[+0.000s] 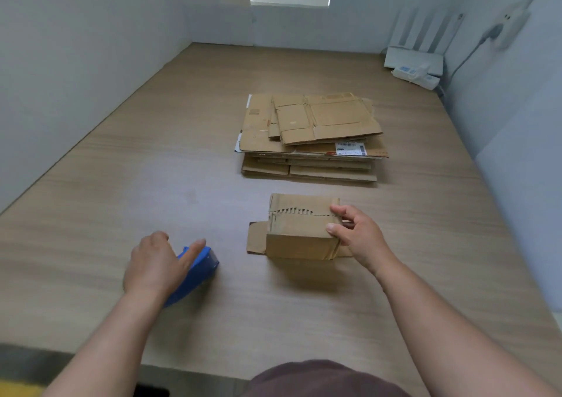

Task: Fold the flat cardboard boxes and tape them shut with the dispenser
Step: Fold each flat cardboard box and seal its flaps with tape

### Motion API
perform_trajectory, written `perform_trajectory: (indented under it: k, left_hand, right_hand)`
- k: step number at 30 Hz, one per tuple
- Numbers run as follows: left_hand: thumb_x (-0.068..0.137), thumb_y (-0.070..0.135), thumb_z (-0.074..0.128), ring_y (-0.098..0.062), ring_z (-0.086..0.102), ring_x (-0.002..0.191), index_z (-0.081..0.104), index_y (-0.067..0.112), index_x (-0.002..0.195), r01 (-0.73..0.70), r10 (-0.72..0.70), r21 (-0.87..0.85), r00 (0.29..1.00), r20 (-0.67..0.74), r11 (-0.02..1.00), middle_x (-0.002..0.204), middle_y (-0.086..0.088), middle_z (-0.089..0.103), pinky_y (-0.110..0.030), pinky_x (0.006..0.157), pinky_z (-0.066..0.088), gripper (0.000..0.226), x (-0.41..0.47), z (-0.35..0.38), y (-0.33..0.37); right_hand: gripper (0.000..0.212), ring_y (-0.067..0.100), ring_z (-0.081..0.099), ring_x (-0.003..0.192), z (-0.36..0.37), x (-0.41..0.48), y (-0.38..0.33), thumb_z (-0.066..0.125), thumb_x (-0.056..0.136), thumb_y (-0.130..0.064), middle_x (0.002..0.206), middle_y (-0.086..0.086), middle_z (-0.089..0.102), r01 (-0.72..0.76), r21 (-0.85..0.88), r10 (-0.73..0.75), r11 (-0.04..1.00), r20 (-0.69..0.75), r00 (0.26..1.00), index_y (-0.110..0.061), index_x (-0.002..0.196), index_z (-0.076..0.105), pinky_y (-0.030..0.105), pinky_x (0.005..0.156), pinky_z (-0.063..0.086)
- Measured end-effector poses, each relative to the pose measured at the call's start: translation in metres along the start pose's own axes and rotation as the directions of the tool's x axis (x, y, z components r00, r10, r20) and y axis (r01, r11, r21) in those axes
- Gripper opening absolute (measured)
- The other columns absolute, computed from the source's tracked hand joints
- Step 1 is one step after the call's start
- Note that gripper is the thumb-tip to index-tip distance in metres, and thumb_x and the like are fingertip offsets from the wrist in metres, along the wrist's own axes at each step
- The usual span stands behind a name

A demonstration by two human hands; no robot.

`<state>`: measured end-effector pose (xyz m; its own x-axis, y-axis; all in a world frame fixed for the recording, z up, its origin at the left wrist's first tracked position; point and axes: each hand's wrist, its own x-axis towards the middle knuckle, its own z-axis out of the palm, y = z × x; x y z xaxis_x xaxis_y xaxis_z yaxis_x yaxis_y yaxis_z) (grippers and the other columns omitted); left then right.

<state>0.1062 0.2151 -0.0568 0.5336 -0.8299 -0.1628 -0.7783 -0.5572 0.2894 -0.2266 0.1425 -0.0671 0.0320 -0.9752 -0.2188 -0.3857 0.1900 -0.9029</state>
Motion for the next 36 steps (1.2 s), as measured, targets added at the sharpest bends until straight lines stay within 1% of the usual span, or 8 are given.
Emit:
perform_trajectory:
  k: [4,8,14,18,24,28,33,36]
  left_hand:
    - [0.065,0.081,0.058,-0.023,0.058,0.088,0.053,0.013,0.093,0.053,-0.098,0.200,0.971,0.220,0.978,0.096,-0.005,0.062,-0.031,0.071,0.048,0.074,-0.014,0.008,-0.016]
    - [0.076,0.069,0.061,-0.018,0.055,0.080,0.049,0.014,0.104,0.008,-0.086,0.306,0.966,0.243,0.952,0.085,0.004,0.056,-0.027,0.066,0.041,0.063,-0.016,0.010,-0.013]
    - [0.083,0.054,0.063,-0.025,0.055,0.087,0.048,0.014,0.102,-0.056,0.030,0.152,0.985,0.168,0.987,0.103,-0.006,0.064,-0.031,0.067,0.040,0.047,-0.005,0.007,-0.006]
    - [0.082,0.053,0.064,-0.027,0.055,0.087,0.052,0.014,0.103,-0.154,0.165,-0.107,0.981,0.104,0.982,0.098,-0.004,0.061,-0.035,0.070,0.045,0.046,0.005,-0.021,0.032]
    - [0.078,0.037,0.076,-0.016,0.060,0.092,0.060,0.025,0.110,-0.366,0.503,-0.441,0.827,0.250,0.820,0.100,0.006,0.064,-0.034,0.079,0.050,0.037,-0.003,-0.050,0.103]
    - [0.079,0.038,0.075,-0.010,0.059,0.092,0.058,0.030,0.114,-0.493,0.573,-0.293,0.701,0.424,0.819,0.103,0.008,0.063,-0.031,0.082,0.051,0.039,-0.001,-0.038,0.124]
    - [0.080,0.040,0.074,-0.012,0.060,0.092,0.058,0.028,0.116,-0.517,0.549,-0.215,0.676,0.492,0.828,0.104,0.006,0.064,-0.033,0.084,0.052,0.041,0.008,-0.033,0.129]
    - [0.081,0.040,0.073,-0.012,0.059,0.093,0.056,0.027,0.118,-0.535,0.539,-0.171,0.671,0.509,0.827,0.105,0.005,0.064,-0.032,0.085,0.052,0.043,0.011,-0.035,0.133]
  right_hand:
    - [0.039,0.022,0.060,0.103,0.001,0.001,-0.002,0.067,0.085,-0.009,0.116,0.005,0.062,0.002,-0.020,-0.002,1.000,0.000,1.000,-0.028,0.118,0.059,0.040,0.089,0.053]
    - [0.040,0.024,0.059,0.104,0.002,0.001,-0.004,0.066,0.086,-0.008,0.116,0.005,0.060,-0.002,-0.049,0.002,0.999,-0.005,1.000,-0.022,0.123,0.059,0.042,0.089,0.053]
    - [0.041,0.021,0.059,0.099,0.000,0.002,-0.004,0.066,0.086,-0.009,0.117,0.004,0.059,-0.012,-0.064,0.012,0.998,-0.006,1.000,-0.026,0.122,0.059,0.036,0.086,0.051]
    - [0.042,0.014,0.058,0.089,0.000,0.001,-0.006,0.065,0.087,-0.009,0.115,0.001,0.057,-0.010,-0.075,0.010,0.997,-0.003,1.000,-0.021,0.126,0.058,0.028,0.076,0.045]
    - [0.039,0.014,0.061,0.091,-0.002,0.001,-0.005,0.067,0.085,-0.015,0.122,0.001,0.056,-0.001,-0.133,0.000,0.991,-0.004,1.000,-0.026,0.122,0.061,0.025,0.071,0.046]
    - [0.041,0.018,0.059,0.104,-0.004,-0.001,-0.006,0.070,0.083,-0.023,0.124,0.000,0.051,-0.010,-0.178,0.009,0.984,-0.010,1.000,-0.030,0.122,0.060,0.036,0.095,0.048]
    - [0.046,0.013,0.047,0.118,-0.006,-0.001,-0.012,0.070,0.082,-0.028,0.126,-0.002,0.045,-0.015,-0.254,0.015,0.967,-0.004,1.000,-0.030,0.126,0.058,0.028,0.101,0.039]
    - [0.046,0.008,0.041,0.117,-0.006,-0.007,-0.024,0.064,0.085,-0.020,0.124,-0.006,0.043,0.077,-0.310,-0.115,0.948,-0.108,0.988,-0.024,0.130,0.055,0.023,0.097,0.036]
